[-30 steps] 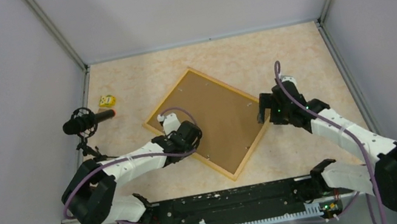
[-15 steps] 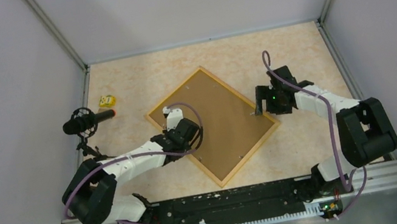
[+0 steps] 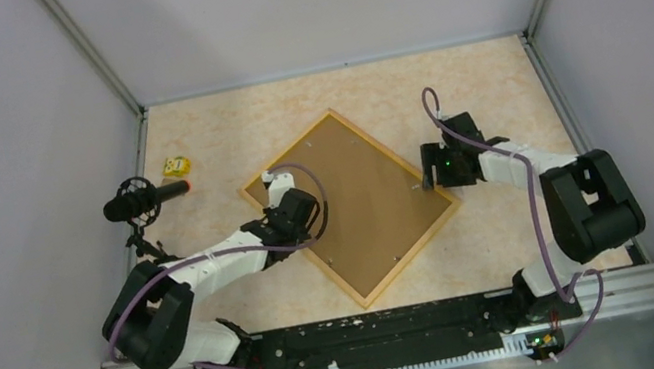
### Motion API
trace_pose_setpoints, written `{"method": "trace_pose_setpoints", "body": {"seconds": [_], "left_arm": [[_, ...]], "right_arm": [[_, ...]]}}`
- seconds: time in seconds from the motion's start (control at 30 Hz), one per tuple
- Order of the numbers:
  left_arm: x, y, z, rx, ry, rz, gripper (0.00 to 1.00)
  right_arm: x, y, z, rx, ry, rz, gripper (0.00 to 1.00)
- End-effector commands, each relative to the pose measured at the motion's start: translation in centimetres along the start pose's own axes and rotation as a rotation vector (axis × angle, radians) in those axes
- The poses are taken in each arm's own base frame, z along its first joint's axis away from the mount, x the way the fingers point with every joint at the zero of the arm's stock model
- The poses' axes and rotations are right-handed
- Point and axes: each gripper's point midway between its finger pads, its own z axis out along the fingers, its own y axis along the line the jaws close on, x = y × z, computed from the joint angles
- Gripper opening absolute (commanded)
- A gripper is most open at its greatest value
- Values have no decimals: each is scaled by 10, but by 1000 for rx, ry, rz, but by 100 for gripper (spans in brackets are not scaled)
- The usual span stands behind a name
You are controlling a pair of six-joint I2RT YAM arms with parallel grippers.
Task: Put the photo into the frame
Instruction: Install the photo frame at the center of the board.
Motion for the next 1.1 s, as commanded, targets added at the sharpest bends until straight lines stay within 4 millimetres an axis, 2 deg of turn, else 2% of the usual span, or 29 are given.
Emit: {"method": "trace_pose_setpoints", "body": {"seconds": [0.0,0.1,0.4,0.73,0.83,1.07], "left_arm": [[30,5,8,-13,113,47,0],[30,5,8,-12,114,47,1],[31,4,9,-12,120,52,24],[32,5,10,-21,123,51,22],[31,6,10,-25,120,47,21],[32,5,10,-21,122,50,21]], "right_arm": [[-1,4,12,17,6,-33,71],[5,10,12,17,28,-49,71],[15,2,1,48,22,-43,71],[1,8,-5,36,-17,-32,71],[0,14,-2,4,-22,-19,71],[2,14,9,10,-3,-21,68]]}}
